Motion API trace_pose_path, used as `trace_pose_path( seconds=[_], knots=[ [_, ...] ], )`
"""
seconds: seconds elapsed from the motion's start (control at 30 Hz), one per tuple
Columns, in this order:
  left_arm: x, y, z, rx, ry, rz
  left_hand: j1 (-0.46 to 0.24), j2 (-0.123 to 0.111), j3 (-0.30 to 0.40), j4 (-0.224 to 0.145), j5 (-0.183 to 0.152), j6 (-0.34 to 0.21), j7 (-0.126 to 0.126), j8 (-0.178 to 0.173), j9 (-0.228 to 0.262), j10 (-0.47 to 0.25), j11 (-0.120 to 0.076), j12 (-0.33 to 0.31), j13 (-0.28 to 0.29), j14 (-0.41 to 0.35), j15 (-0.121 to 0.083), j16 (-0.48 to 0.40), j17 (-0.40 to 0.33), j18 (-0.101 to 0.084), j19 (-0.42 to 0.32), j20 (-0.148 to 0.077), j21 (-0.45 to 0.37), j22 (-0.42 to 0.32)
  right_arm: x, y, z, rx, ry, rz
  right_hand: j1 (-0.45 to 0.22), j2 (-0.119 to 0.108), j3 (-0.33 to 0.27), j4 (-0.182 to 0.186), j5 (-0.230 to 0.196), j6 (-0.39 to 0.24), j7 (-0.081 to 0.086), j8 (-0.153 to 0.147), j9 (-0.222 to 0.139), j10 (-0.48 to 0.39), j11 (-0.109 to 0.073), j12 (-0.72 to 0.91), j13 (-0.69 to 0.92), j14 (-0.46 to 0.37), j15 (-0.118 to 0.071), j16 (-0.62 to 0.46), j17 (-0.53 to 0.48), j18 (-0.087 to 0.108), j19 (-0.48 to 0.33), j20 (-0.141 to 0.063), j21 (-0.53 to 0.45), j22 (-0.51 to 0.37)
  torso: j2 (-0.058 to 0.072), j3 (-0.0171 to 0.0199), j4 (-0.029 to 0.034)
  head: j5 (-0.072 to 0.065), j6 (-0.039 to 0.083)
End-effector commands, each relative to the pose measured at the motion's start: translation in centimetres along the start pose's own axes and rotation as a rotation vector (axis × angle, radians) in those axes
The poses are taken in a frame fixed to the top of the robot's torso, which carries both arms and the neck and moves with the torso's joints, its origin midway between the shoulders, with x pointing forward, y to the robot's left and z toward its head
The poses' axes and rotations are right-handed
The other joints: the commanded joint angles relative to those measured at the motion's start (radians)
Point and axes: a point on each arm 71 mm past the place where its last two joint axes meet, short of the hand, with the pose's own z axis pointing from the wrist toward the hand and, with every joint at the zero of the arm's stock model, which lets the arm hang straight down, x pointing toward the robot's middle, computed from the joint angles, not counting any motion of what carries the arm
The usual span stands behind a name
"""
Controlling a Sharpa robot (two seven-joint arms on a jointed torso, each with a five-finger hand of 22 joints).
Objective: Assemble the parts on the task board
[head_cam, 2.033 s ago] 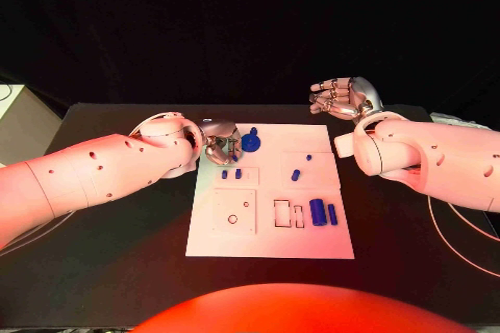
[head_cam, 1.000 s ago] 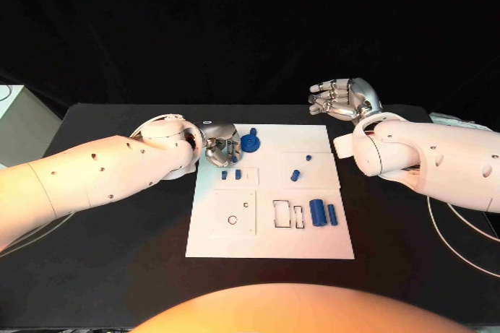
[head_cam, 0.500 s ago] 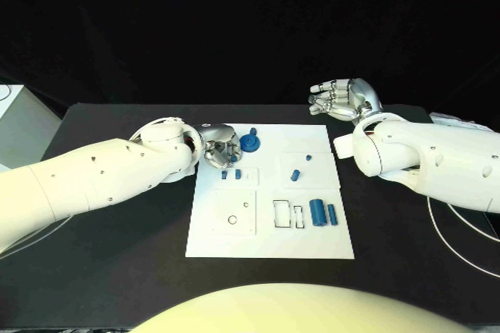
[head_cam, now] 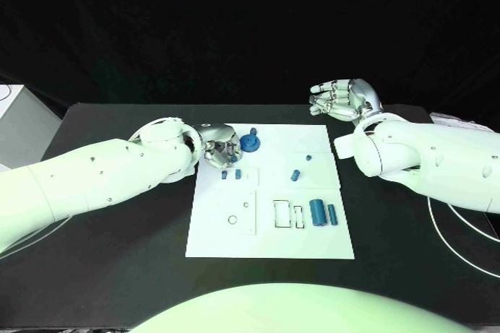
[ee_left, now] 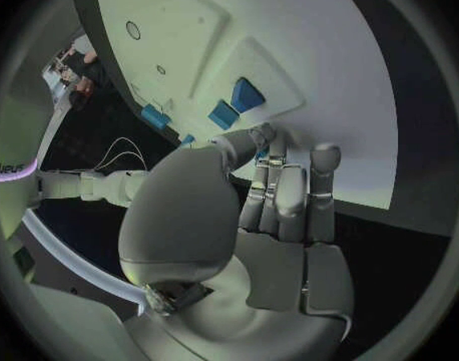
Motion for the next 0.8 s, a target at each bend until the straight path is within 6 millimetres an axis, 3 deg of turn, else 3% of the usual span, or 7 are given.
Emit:
trace_pose_path(
  seconds=[0.03, 0.27, 0.43, 0.6, 0.7, 0.8],
  knots=[
    [-0.1, 0.0, 0.0, 0.000, -0.015, -0.001, -0.004, 0.001, 0.001, -0.008, 0.004, -0.010, 0.002, -0.005, -0.002, -0.002, -0.004, 0.006, 0.003, 0.001, 0.001, 0.006, 0.002, -0.009, 0.000, -0.001, 0.000, 0.001, 0.1, 0.0, 0.0, -0.009, 0.014, 0.003, -0.011, 0.001, 0.001, -0.006, 0.003, 0.003, 0.028, -0.006, -0.001, -0.006, 0.002, -0.003, -0.001, -0.001, 0.007, -0.007, -0.001, 0.010, 0.001, 0.007, -0.003, -0.001, 0.000, 0.0000, 0.0002, -0.001, 0.000],
    [-0.3, 0.6, -0.3, -0.020, -0.027, -0.003, -0.011, -0.007, 0.002, -0.005, 0.004, -0.044, -0.004, -0.029, -0.014, -0.015, -0.005, 0.017, 0.013, -0.002, 0.000, 0.007, -0.001, -0.008, -0.005, -0.003, -0.005, -0.006, 0.1, -0.2, 0.0, 0.001, 0.040, -0.013, -0.008, -0.002, 0.002, -0.019, -0.001, 0.004, 0.028, -0.008, -0.002, -0.013, 0.004, -0.007, -0.001, -0.005, 0.010, -0.018, -0.007, 0.010, -0.003, 0.009, -0.003, -0.015, 0.000, 0.0002, 0.0001, -0.001, 0.000],
    [-0.6, 1.2, -0.6, -0.034, -0.044, -0.008, -0.017, -0.015, 0.001, -0.003, 0.004, -0.066, -0.008, -0.043, -0.022, -0.029, -0.003, 0.020, 0.017, -0.009, 0.002, 0.003, -0.016, -0.005, -0.016, -0.002, -0.014, -0.018, 0.1, -0.3, 0.0, -0.009, 0.086, -0.060, 0.006, -0.007, 0.001, -0.052, -0.025, 0.016, 0.023, -0.005, -0.002, -0.005, -0.001, -0.005, -0.001, 0.022, 0.003, -0.018, -0.010, 0.012, 0.016, 0.004, 0.007, -0.027, -0.002, -0.0002, 0.0006, -0.001, 0.000],
    [-1.3, 2.1, -1.2, -0.055, -0.072, -0.032, -0.019, -0.022, 0.002, 0.002, 0.005, -0.073, -0.006, -0.050, -0.029, -0.094, 0.019, 0.009, 0.014, -0.049, 0.019, -0.019, -0.083, 0.003, -0.055, 0.008, -0.044, -0.060, -0.1, -0.6, 0.2, -0.031, 0.169, -0.161, 0.023, -0.001, -0.007, -0.087, -0.060, 0.040, 0.010, -0.003, -0.002, 0.016, -0.014, -0.004, -0.001, 0.077, -0.015, -0.006, -0.007, 0.012, 0.057, -0.017, 0.035, -0.021, -0.003, 0.0004, 0.0011, -0.001, 0.000],
    [-1.8, 2.9, -1.7, -0.068, -0.092, -0.060, -0.018, -0.027, 0.007, 0.005, 0.006, -0.070, -0.003, -0.050, -0.034, -0.151, 0.043, -0.015, -0.002, -0.120, 0.039, -0.064, -0.214, 0.019, -0.122, 0.026, -0.094, -0.131, -0.3, -0.8, 0.2, -0.057, 0.232, -0.274, 0.031, 0.008, -0.024, -0.108, -0.072, 0.060, 0.001, -0.005, -0.003, 0.037, -0.024, -0.007, -0.002, 0.133, -0.033, 0.010, 0.002, 0.010, 0.093, -0.037, 0.076, 0.005, -0.003, 0.0008, 0.0003, -0.002, 0.000],
    [-2.4, 3.7, -2.3, -0.078, -0.129, -0.138, -0.013, -0.023, 0.014, 0.005, 0.007, -0.061, 0.008, -0.047, -0.035, -0.161, 0.050, -0.021, -0.011, -0.164, 0.043, -0.098, -0.294, 0.023, -0.142, 0.031, -0.109, -0.149, -0.4, -1.1, 0.2, -0.082, 0.284, -0.389, 0.046, 0.023, -0.062, -0.140, -0.091, 0.103, -0.016, -0.011, -0.008, 0.086, -0.045, -0.020, -0.002, 0.247, -0.071, 0.055, 0.036, 0.008, 0.145, -0.078, 0.184, 0.097, -0.002, 0.0010, -0.0001, -0.009, 0.000]
  ],
)
